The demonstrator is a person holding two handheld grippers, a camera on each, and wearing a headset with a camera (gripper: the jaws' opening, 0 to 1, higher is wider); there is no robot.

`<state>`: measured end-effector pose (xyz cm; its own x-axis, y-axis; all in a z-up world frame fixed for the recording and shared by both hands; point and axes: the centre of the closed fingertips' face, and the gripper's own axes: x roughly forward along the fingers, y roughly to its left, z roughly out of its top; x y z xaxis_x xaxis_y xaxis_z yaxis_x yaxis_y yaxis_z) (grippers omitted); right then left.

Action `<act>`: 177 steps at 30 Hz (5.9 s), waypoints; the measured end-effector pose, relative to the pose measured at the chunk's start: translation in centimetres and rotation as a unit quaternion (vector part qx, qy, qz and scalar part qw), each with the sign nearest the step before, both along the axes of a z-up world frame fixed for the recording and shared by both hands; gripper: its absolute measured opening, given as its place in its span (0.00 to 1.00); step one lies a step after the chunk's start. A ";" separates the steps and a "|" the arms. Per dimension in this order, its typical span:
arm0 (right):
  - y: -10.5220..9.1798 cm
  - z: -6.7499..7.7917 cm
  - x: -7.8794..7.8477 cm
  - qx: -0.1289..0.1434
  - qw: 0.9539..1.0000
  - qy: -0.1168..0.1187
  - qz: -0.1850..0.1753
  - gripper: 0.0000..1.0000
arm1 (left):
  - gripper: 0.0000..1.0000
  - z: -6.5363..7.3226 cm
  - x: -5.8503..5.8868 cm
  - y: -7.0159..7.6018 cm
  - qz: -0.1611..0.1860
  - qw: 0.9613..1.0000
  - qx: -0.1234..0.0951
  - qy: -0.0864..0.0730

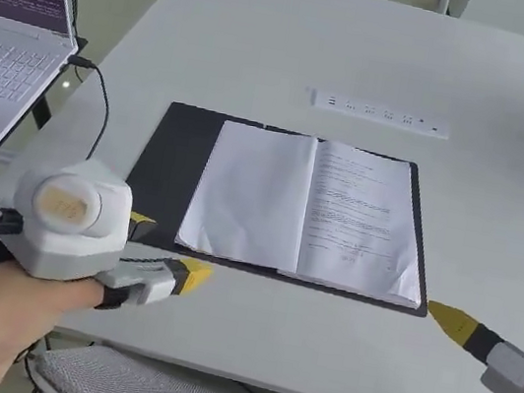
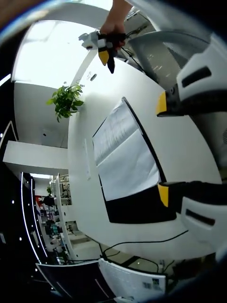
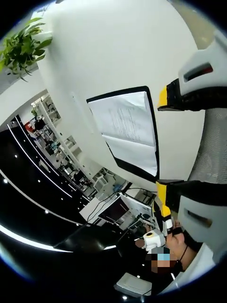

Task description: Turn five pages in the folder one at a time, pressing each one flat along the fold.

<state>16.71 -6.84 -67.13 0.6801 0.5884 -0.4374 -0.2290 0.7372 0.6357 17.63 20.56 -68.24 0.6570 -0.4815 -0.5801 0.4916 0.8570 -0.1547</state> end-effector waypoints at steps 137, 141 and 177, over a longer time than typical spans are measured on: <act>-1.4 -10.4 11.3 0.050 0.999 0.012 -0.013 0.04 | 0.10 -12.5 14.2 -22.7 -0.079 0.993 0.060 -0.059; -1.2 -10.0 11.5 0.051 0.999 0.007 -0.014 0.00 | 0.10 -12.5 14.2 -22.7 -0.080 0.993 0.059 -0.059; 7.4 0.0 11.4 0.112 0.984 -0.116 0.076 0.00 | 0.06 -7.1 11.3 -12.7 -0.013 0.999 0.016 -0.050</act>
<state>28.07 0.58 -67.09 0.6424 0.7555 -0.1284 -0.4848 0.5304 0.6954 28.96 7.88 -75.33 0.7001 -0.4820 -0.5268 0.5254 0.8473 -0.0771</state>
